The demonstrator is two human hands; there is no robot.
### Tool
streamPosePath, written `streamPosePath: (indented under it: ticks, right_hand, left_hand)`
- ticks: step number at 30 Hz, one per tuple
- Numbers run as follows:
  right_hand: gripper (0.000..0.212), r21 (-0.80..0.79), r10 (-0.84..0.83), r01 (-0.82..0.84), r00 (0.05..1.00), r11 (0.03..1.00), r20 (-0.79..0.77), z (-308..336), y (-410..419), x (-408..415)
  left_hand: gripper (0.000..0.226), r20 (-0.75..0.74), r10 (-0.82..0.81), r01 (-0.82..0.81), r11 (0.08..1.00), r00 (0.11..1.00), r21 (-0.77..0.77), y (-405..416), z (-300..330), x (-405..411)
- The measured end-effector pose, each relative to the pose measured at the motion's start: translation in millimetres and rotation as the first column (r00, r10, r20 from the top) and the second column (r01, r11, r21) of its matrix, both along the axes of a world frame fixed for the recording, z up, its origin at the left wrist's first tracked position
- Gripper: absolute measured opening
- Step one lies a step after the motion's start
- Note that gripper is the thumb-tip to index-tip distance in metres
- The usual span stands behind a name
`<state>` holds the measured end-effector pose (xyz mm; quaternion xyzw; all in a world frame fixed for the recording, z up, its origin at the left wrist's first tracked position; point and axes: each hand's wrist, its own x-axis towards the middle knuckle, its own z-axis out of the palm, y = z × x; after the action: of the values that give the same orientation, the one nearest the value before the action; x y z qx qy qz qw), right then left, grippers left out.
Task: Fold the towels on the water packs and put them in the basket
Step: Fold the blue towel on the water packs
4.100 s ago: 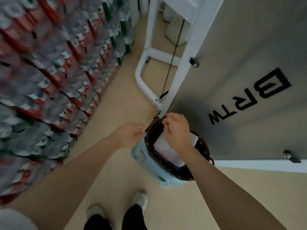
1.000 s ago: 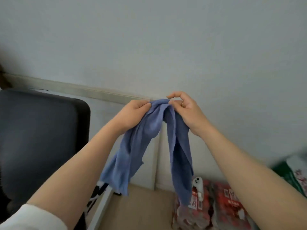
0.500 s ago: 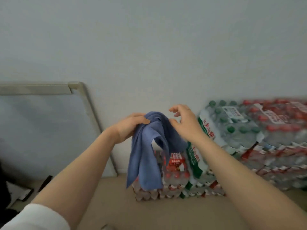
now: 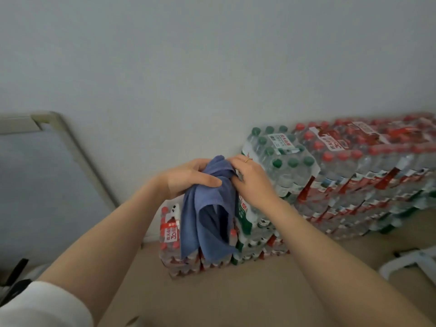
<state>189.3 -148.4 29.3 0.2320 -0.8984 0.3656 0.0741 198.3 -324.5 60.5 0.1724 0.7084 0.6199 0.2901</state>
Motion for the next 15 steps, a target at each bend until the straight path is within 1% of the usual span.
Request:
streamPosePath:
  ticks: [2,4,6,7,8,9,10,11,12,13,14,15]
  right_hand:
    - [0.026,0.027,-0.017,0.017,1.000,0.999,-0.010,2,3,3]
    - [0.023,0.082,-0.022,0.023,1.000,0.996,-0.011,3,9,5]
    - [0.024,0.136,-0.023,0.025,1.000,0.990,-0.017,3,16,8]
    - [0.025,0.146,-0.033,0.035,0.999,0.989,-0.017,3,18,9]
    - [0.026,0.130,-0.058,0.060,0.998,0.990,-0.019,3,19,11]
    - [0.026,0.087,-0.098,0.099,0.995,0.991,-0.017,3,18,13]
    - [0.026,0.032,-0.139,0.139,0.990,0.990,0.001,4,15,16]
    - [0.025,-0.018,-0.168,0.169,0.985,0.985,0.039,5,10,19]
    - [0.023,-0.053,-0.174,0.180,0.981,0.982,0.090,7,3,22]
    - [0.022,-0.077,-0.160,0.172,0.977,0.982,0.139,9,-5,25]
    - [0.022,-0.095,-0.135,0.153,0.975,0.984,0.175,11,-14,29]
    - [0.021,-0.111,-0.111,0.134,0.975,0.985,0.194,12,-23,33]
  left_hand:
    - [0.036,0.023,0.007,-0.006,1.000,1.000,-0.025,-1,-2,1]
    - [0.037,0.050,-0.012,0.016,0.996,0.999,-0.084,-6,-8,3]
    - [0.035,0.043,-0.029,0.038,0.975,0.999,-0.218,-15,-17,5]
    - [0.036,0.007,-0.030,0.031,0.945,1.000,-0.327,-20,-21,4]
    - [0.040,-0.066,-0.035,0.000,0.882,0.997,-0.472,-25,-26,3]
    - [0.047,-0.168,-0.063,-0.057,0.780,0.984,-0.623,-29,-30,1]
    - [0.055,-0.288,-0.112,-0.142,0.670,0.951,-0.728,-32,-34,-1]
    - [0.060,-0.416,-0.146,-0.250,0.609,0.898,-0.753,-34,-39,-1]
    - [0.058,-0.533,-0.149,-0.346,0.611,0.833,-0.712,-34,-41,1]
    - [0.051,-0.619,-0.126,-0.407,0.650,0.776,-0.642,-34,-43,3]
    - [0.042,-0.670,-0.094,-0.429,0.701,0.737,-0.570,-33,-43,7]
    - [0.034,-0.684,-0.069,-0.416,0.748,0.726,-0.517,-31,-42,11]
